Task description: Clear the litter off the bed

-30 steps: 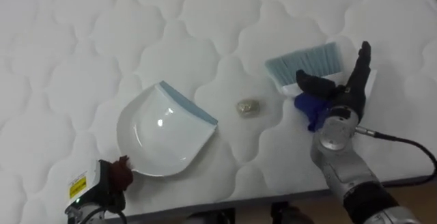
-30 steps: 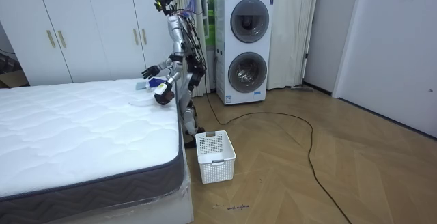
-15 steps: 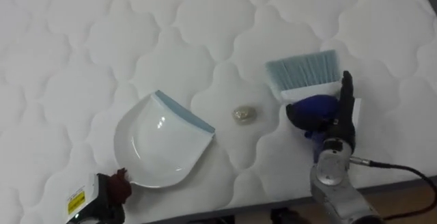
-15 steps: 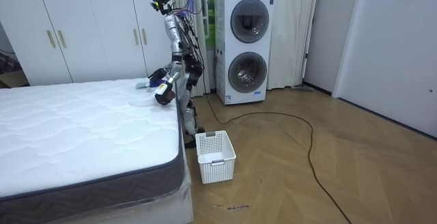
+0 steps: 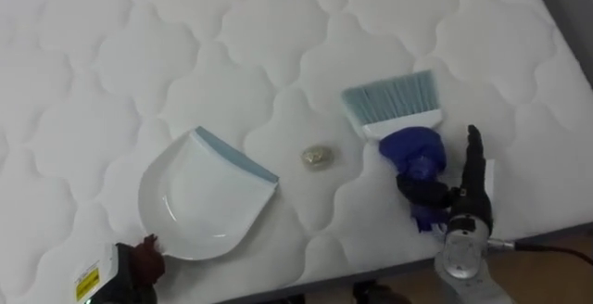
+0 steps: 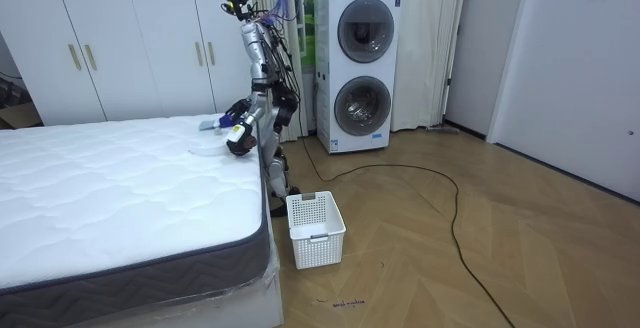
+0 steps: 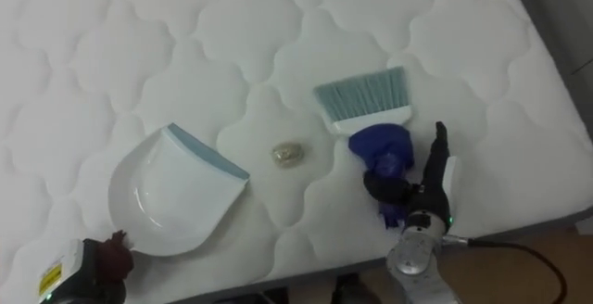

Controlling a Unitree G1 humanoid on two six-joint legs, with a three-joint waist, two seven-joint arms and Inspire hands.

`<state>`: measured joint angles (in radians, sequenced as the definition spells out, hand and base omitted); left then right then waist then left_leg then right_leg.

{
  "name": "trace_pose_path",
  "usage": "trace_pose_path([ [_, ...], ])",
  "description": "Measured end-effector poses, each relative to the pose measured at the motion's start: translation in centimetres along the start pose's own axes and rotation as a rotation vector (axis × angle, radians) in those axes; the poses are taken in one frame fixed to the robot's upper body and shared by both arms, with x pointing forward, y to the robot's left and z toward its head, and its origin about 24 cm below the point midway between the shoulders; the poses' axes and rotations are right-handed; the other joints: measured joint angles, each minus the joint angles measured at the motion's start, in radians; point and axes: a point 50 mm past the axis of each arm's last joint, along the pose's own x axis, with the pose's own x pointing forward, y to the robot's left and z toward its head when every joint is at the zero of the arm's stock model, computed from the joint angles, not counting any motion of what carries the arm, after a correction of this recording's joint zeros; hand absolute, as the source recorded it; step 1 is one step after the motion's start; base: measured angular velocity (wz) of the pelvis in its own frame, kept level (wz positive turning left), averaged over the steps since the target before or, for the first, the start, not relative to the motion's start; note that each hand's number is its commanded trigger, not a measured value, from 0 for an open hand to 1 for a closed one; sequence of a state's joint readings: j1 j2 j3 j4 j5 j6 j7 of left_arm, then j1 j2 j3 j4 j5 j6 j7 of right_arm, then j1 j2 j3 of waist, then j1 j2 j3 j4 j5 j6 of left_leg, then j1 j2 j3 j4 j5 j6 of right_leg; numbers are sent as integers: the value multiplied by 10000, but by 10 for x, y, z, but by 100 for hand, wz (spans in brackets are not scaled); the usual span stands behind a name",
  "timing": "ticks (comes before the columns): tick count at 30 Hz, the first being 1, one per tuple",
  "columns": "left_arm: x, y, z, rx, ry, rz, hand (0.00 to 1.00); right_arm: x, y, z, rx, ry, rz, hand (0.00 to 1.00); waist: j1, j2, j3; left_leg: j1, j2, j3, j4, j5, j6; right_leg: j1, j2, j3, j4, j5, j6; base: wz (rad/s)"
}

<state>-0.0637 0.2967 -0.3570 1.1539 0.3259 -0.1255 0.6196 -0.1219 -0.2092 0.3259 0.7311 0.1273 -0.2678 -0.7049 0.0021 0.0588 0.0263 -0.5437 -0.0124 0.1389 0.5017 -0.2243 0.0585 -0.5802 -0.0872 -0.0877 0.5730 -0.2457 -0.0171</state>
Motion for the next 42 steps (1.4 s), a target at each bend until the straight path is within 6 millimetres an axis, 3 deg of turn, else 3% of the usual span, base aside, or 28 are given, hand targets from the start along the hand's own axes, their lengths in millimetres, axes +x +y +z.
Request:
trace_pose_path([
  [23,3,2,3,32,-142,-336,100,-5,-16,-38,-2390,485,213,0,19,33,-1,141,21,-145,-216,4,8,409,21,-524,-431,26,15,4],
  [30,7,4,7,47,-232,-436,100,-2,-15,-35,-2790,223,379,0,94,235,116,115,72,-161,-192,-17,35,397,79,-515,-420,111,1,-1],
  [36,10,5,9,-5,-153,-536,100,-2,-13,-33,-3160,94,504,0,277,243,118,103,153,-7,-191,-23,26,344,95,-532,-344,134,-44,-5],
  [37,10,5,9,7,-143,-537,100,-1,-14,-33,-3314,77,544,13,280,242,118,94,155,-7,-189,-23,26,338,68,-535,-342,134,-46,0],
  [38,10,5,9,9,-147,-534,100,-1,-13,-33,-3436,34,581,95,280,240,117,85,155,-5,-186,-23,26,329,35,-539,-343,135,-47,0],
  [39,10,6,9,22,-140,-530,100,0,-13,-32,-3594,-25,638,100,285,232,113,59,153,16,-178,-22,27,286,22,-539,-342,135,-48,-6],
  [42,10,6,9,67,-71,-526,100,3,-12,-29,-3790,-128,657,100,302,209,112,33,149,130,-187,-21,30,175,20,-547,-336,136,-47,-10],
])
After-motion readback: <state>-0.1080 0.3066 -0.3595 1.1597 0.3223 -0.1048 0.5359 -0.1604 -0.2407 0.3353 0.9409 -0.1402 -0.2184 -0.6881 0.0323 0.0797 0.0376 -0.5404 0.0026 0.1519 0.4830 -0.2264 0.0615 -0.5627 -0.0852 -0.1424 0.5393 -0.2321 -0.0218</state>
